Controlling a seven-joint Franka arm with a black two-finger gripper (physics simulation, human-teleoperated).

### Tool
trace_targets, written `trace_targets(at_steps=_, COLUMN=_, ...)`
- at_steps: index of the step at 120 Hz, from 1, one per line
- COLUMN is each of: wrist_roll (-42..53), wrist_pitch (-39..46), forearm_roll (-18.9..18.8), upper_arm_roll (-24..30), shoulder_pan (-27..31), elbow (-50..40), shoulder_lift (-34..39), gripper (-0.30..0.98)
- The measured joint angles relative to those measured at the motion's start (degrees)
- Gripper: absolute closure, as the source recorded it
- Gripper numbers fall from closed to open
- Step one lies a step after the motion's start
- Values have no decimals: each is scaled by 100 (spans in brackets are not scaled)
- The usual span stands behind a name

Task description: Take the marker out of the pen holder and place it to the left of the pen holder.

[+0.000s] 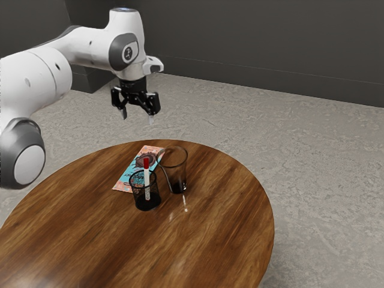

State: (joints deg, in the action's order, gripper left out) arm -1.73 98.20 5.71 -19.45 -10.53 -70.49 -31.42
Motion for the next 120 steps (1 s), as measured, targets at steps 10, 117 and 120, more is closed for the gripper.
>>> trace_targets(at_steps=10, wrist_roll=30, wrist_pitch=92, forearm_roll=92, upper_arm_roll=42, shoulder_pan=80, elbow=-34, shoulder_lift=30, gripper=2)
trace_targets(at_steps=117, wrist_roll=1051, wrist_pitch=2797, forearm_roll=285, upper_arm_roll=64, shoulder_pan=-586, elbow=-3873, shoulder_lift=1774, gripper=2)
trace_targets(at_steps=120, wrist_roll=1077, wrist_pitch=2830, forearm_roll=281, upper_arm_roll=64, shoulder_pan=-606, elbow=-3885, shoulder_lift=1773, gripper=2)
